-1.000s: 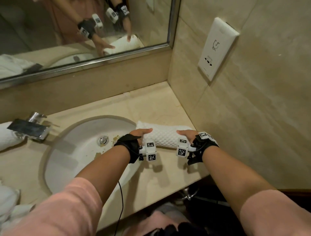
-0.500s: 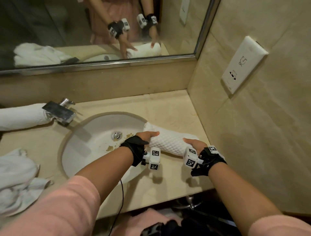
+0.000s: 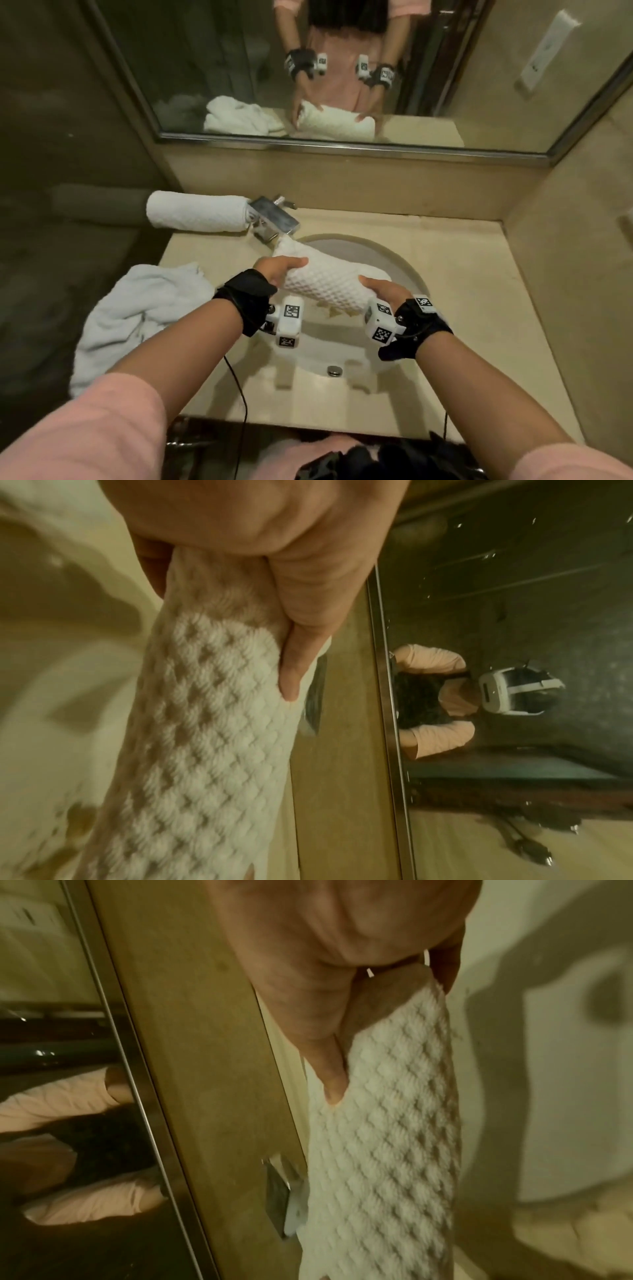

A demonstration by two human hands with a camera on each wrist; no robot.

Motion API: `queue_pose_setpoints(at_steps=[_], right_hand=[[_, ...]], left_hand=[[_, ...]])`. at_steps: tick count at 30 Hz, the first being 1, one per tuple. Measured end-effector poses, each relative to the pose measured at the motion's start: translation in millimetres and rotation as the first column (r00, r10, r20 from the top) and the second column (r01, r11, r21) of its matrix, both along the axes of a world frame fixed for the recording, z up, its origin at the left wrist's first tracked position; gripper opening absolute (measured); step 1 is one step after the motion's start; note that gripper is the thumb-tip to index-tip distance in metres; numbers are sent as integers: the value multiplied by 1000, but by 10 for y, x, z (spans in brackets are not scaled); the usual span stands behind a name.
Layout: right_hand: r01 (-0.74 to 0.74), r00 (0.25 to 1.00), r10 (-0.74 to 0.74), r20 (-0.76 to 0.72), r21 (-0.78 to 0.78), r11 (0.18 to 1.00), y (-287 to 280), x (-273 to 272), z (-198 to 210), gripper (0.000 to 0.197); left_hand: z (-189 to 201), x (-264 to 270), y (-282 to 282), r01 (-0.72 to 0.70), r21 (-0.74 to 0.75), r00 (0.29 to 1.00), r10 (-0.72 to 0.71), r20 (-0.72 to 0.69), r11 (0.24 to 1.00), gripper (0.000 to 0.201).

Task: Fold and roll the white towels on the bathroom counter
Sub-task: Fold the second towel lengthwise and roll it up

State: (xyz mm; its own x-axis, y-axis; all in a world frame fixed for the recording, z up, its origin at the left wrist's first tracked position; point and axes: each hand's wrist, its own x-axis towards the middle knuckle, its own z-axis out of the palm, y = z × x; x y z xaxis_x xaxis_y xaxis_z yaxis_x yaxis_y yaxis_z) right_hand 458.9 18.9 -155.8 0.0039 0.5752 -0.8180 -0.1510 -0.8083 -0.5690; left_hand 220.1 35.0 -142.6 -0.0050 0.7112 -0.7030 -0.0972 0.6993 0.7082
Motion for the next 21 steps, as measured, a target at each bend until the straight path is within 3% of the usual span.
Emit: queue_pose_setpoints(at_steps=[4, 9, 12, 14, 18, 21], right_hand=[[-97, 994, 97, -47, 5, 995, 65, -831, -16, 23], [-183, 982, 185, -32, 42, 982, 241, -1679, -6, 58], [-197, 976, 202, -83, 63, 978, 335, -2055, 57, 61], [-228, 970, 233, -69, 72, 971, 421, -2266, 70, 81], [-263, 959, 269, -91, 76, 962, 627, -2591, 139, 40], [-297, 953, 300, -45, 60, 953, 773, -2749, 51, 40]], left_hand=[[72, -837, -61, -113, 13, 993, 113, -21, 994, 43], [241, -1729, 89, -148, 75, 985, 154, -81, 986, 54], [283, -2130, 214, -140, 94, 987, 146, -60, 986, 47], [282, -2321, 279, -123, 77, 991, 127, -43, 989, 38], [171, -2604, 416, -168, -1, 986, 168, -3, 986, 15], [-66, -2815, 514, -186, -46, 983, 185, -18, 982, 48]])
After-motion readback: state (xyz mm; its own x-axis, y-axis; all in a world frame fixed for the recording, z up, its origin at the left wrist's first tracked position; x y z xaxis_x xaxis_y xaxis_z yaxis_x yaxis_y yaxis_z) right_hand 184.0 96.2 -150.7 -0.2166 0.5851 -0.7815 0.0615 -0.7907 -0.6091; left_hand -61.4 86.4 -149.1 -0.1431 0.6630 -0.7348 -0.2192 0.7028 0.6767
